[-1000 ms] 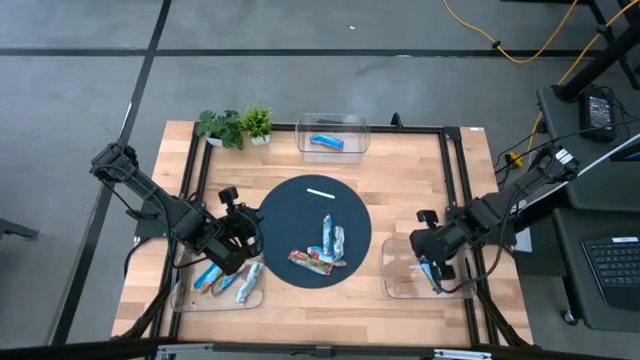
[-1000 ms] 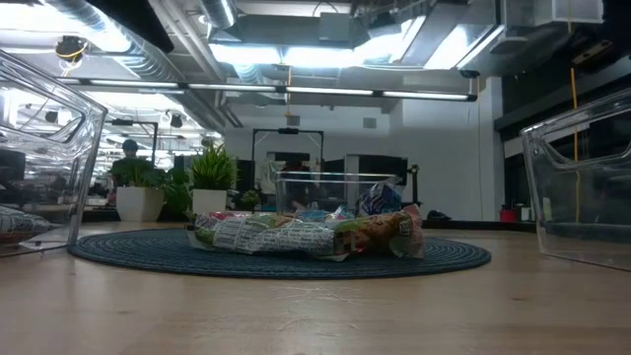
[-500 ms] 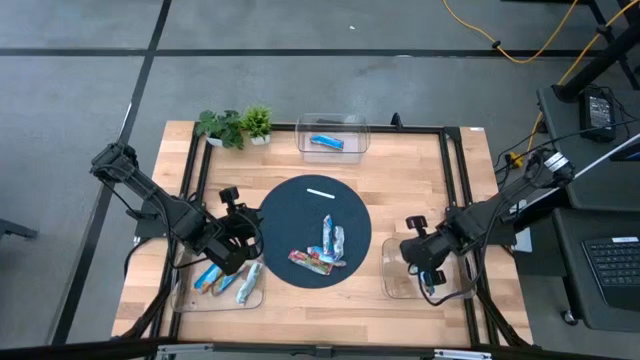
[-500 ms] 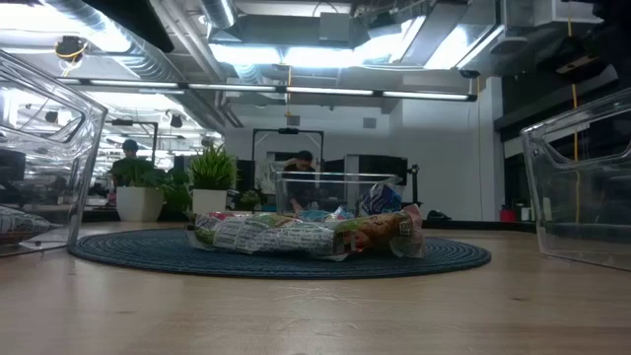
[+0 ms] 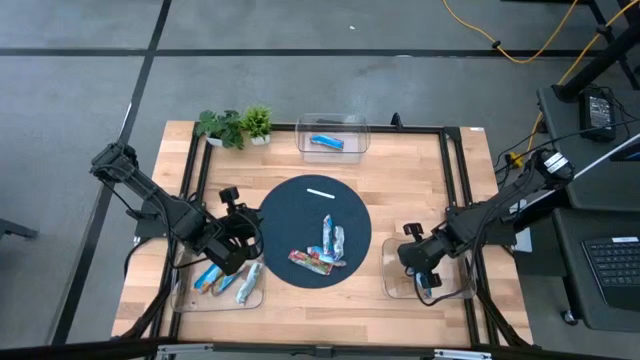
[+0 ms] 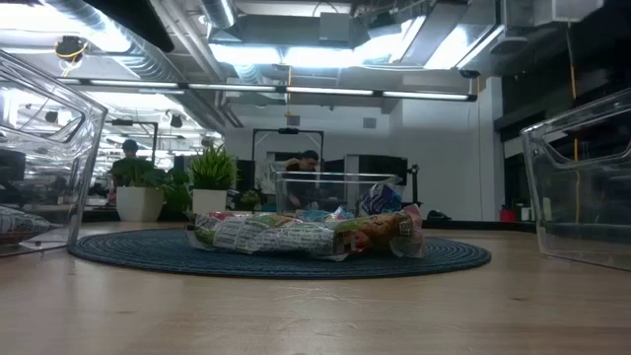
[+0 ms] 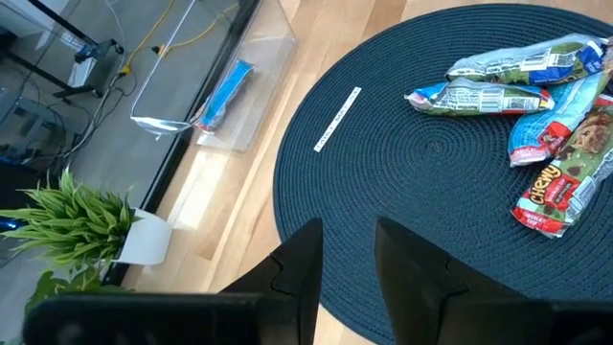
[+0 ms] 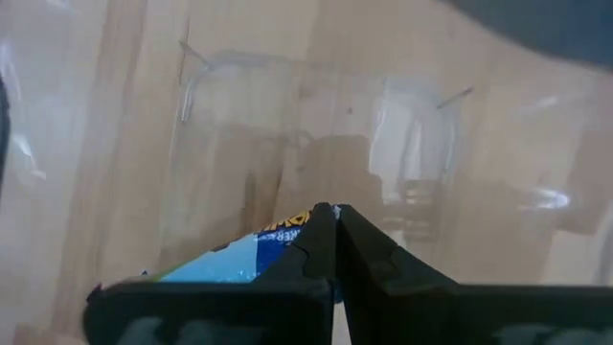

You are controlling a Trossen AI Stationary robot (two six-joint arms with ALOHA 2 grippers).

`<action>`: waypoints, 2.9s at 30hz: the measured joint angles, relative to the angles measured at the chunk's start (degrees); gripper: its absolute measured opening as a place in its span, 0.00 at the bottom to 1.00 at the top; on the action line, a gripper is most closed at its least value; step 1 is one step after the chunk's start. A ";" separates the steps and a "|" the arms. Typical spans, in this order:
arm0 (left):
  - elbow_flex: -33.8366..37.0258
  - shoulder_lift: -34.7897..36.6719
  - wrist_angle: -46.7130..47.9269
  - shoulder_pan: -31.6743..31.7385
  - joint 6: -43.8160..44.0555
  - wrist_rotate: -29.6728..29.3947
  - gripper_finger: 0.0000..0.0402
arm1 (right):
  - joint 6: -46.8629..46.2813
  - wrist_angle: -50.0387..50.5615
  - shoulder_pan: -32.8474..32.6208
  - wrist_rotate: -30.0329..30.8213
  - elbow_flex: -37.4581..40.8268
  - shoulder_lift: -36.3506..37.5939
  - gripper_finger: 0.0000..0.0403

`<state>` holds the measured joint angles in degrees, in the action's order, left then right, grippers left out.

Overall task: Pick and place Granola Bars by type
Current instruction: Put the blue granola bar into the bottom right transparent bin

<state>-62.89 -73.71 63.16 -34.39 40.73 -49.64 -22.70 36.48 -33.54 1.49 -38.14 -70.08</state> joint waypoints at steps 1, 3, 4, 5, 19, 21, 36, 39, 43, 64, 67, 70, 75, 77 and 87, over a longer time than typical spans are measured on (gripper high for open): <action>0.00 0.00 0.00 0.00 0.00 -0.16 0.22 | -0.44 -0.21 0.00 -0.11 0.48 0.00 0.02; 0.00 0.00 0.00 0.01 0.00 -0.41 0.22 | -1.12 -0.74 0.02 -0.38 1.58 0.00 0.02; 0.00 0.00 0.00 0.02 0.00 -0.42 0.22 | -1.21 -1.44 0.02 -0.91 2.22 0.00 0.02; 0.00 0.00 0.00 0.02 0.00 -0.43 0.22 | -1.27 -2.47 0.04 -1.75 2.92 0.00 0.02; 0.01 0.00 -0.98 0.02 0.61 -1.23 0.22 | -4.08 -5.49 0.04 -4.19 7.24 0.00 0.04; 0.02 -0.01 -1.62 0.02 0.61 -1.65 0.21 | -4.27 -5.50 0.04 -4.18 7.24 0.00 0.06; 0.02 -0.02 -1.97 0.02 2.07 -2.80 0.21 | -9.87 -3.57 0.02 -3.67 6.27 0.11 0.27; 0.02 -0.02 -1.97 0.02 2.05 -2.80 0.21 | -8.95 1.01 0.02 -1.87 3.01 0.11 0.30; 0.02 -0.02 -1.96 0.02 2.05 -2.82 0.21 | -5.52 8.89 0.02 3.28 -3.30 0.11 0.30; 0.02 -0.02 -1.95 0.02 2.02 -4.67 0.21 | 22.47 15.16 8.48 8.56 -26.60 -3.36 0.30; 0.02 -0.02 -1.92 0.02 2.01 -4.66 0.21 | 26.55 15.07 10.92 6.43 -29.16 -6.73 0.30; 0.02 -0.02 -1.92 0.02 2.01 -4.72 0.21 | 30.79 14.91 12.87 5.04 -32.23 -10.02 0.30; 0.02 -0.02 -1.92 0.02 2.01 -4.83 0.20 | 36.65 14.94 15.47 2.62 -35.77 -15.03 0.30; 0.02 -0.02 -1.92 0.02 2.01 -4.83 0.20 | 37.87 14.67 16.29 1.19 -36.42 -16.49 0.30; 0.02 -0.02 -1.92 0.02 2.01 -4.77 0.20 | 38.09 9.14 18.12 -3.13 -36.78 -19.66 0.37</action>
<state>-62.87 -73.73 61.23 -34.37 42.74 -54.41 15.39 45.63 -15.42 -1.64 -74.91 -89.75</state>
